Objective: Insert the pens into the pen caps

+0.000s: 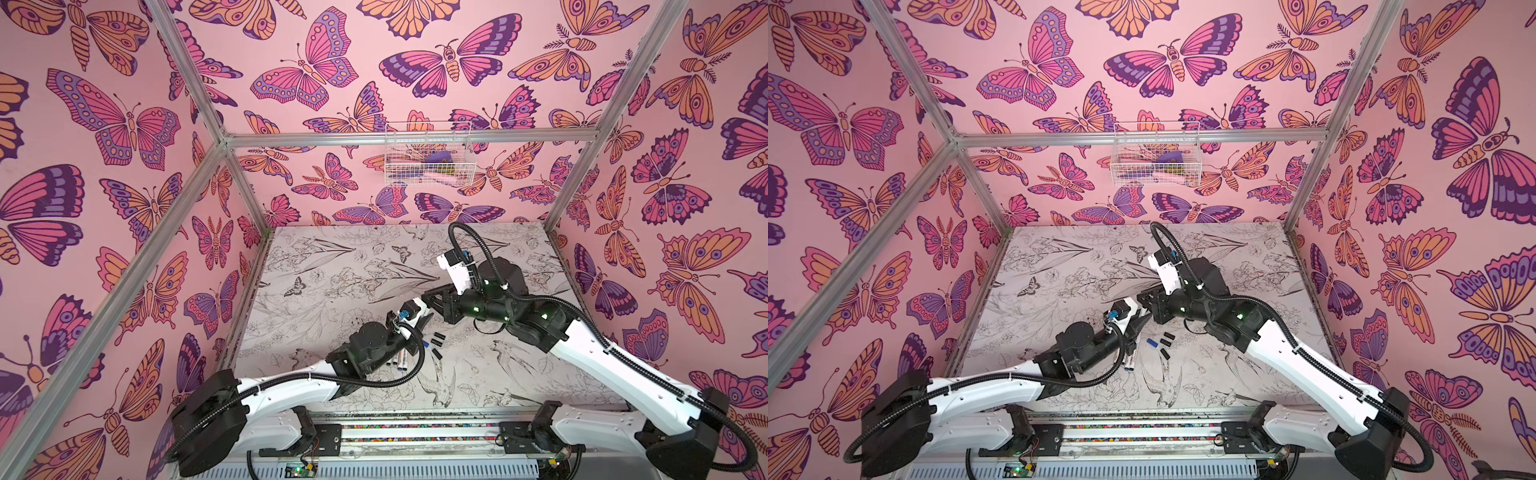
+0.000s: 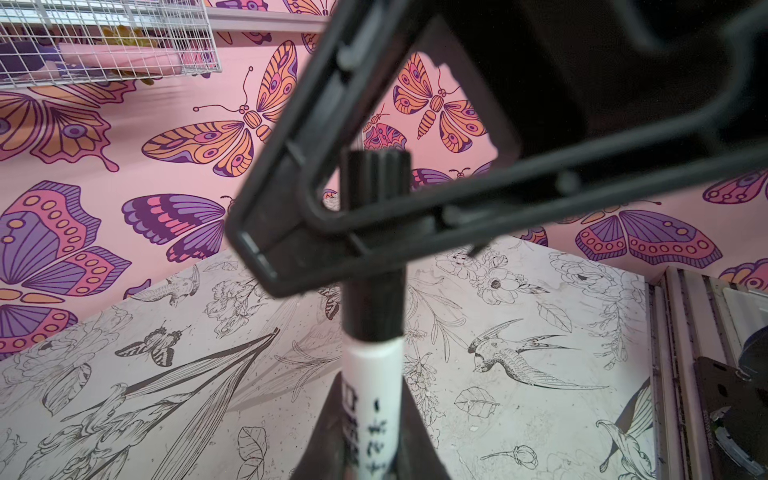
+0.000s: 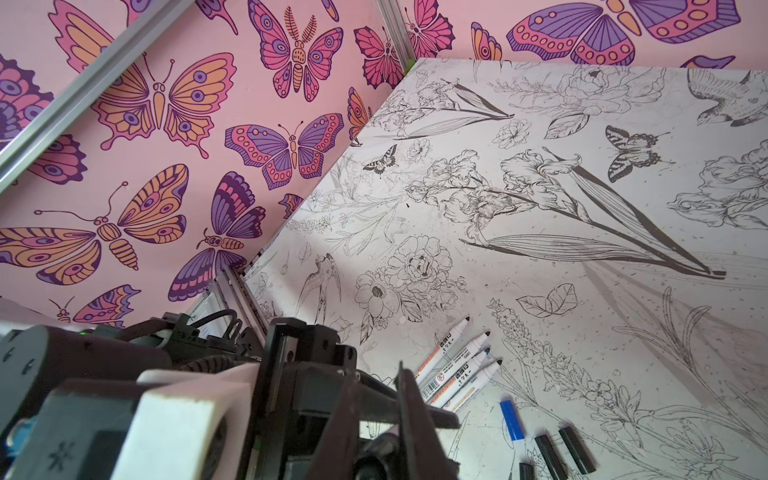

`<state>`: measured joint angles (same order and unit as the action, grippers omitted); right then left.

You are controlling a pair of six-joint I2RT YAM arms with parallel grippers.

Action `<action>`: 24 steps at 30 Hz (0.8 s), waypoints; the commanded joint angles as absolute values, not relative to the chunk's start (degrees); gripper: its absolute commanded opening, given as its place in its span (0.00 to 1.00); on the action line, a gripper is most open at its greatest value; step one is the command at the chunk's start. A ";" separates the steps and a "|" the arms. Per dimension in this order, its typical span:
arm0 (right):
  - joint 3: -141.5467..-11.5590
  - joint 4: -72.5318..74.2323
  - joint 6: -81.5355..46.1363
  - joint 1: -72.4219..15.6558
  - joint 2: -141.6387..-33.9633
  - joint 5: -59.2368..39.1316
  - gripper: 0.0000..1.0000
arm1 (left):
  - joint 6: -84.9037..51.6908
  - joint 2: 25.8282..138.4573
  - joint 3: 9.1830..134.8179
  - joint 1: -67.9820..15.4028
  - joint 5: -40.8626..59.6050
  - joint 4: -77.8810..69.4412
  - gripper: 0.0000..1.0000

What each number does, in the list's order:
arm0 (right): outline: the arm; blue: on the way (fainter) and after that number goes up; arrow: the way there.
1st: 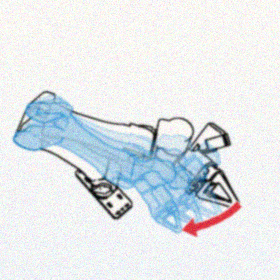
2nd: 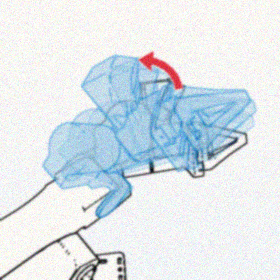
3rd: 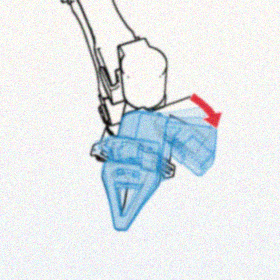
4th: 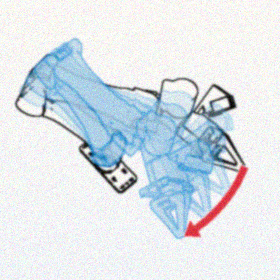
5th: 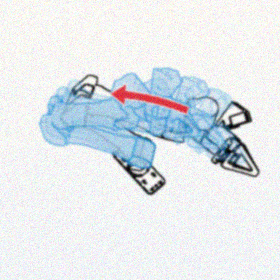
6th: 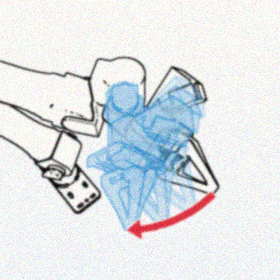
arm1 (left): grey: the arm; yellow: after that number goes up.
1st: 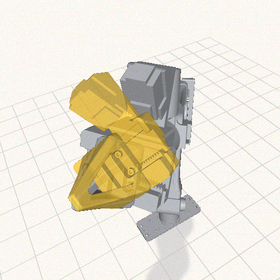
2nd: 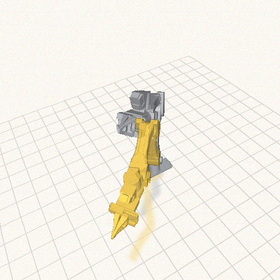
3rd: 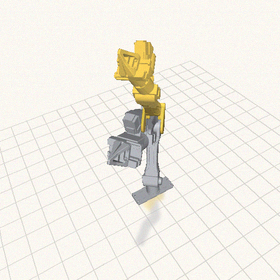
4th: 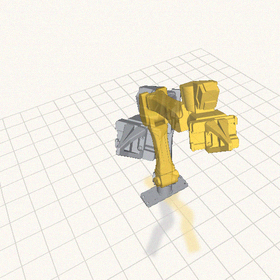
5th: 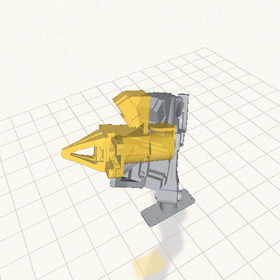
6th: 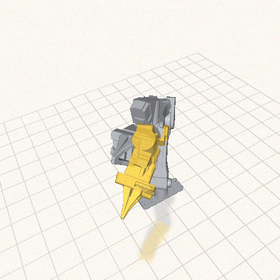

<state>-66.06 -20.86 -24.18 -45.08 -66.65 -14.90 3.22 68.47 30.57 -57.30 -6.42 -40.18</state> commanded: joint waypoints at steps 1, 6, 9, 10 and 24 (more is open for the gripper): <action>-66.50 -26.27 -28.81 -43.97 -68.00 -19.50 0.11 | 6.16 66.47 30.96 -57.58 -5.60 -46.40 0.00; -66.90 -30.17 -30.55 -41.52 -68.98 -21.49 0.11 | 7.11 65.70 30.85 -57.92 -6.22 -46.93 0.00; -67.53 -31.06 -30.52 -41.55 -70.27 -23.61 0.12 | 7.21 65.96 31.12 -57.91 -6.24 -47.02 0.00; -67.50 -30.90 -30.87 -41.50 -70.54 -24.25 0.13 | 7.09 66.05 31.11 -57.92 -6.17 -47.16 0.00; -69.89 -27.74 -30.27 -41.53 -67.14 -19.53 0.34 | 4.51 67.54 29.46 -58.30 -4.22 -48.24 0.00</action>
